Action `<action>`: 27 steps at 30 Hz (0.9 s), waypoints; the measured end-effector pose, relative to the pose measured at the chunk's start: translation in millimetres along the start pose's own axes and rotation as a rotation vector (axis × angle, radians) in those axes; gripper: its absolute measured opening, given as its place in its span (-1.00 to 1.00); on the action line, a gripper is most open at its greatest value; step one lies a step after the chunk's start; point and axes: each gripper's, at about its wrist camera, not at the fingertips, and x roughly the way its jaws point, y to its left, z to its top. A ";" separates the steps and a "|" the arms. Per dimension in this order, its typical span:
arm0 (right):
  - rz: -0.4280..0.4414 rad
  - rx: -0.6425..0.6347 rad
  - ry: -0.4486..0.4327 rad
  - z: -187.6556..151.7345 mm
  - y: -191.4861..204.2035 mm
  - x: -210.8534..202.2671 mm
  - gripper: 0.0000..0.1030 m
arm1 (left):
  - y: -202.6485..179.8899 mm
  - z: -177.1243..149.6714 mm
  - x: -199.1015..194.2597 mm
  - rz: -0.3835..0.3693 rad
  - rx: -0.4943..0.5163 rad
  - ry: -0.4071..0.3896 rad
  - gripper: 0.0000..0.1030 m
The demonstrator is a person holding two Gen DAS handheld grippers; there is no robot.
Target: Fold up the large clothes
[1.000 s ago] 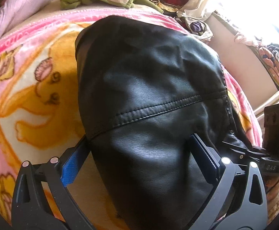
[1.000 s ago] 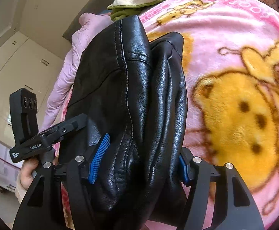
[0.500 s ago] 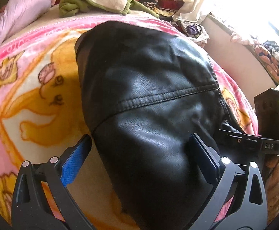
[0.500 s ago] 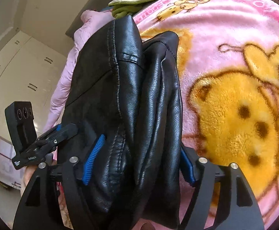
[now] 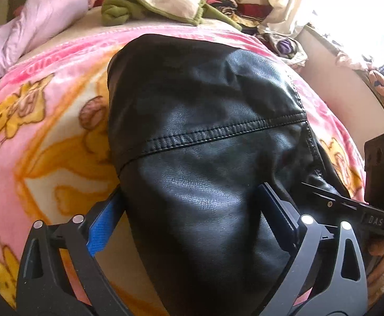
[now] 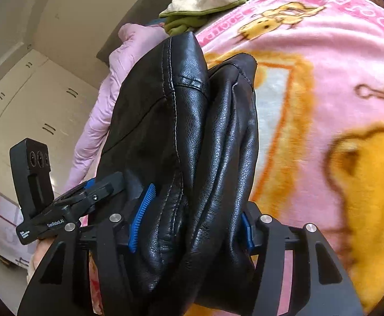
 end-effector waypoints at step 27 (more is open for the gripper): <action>-0.433 -0.263 -0.063 -22.5 41.8 -36.1 0.71 | -13.7 -12.1 -14.3 0.033 0.043 -0.047 0.80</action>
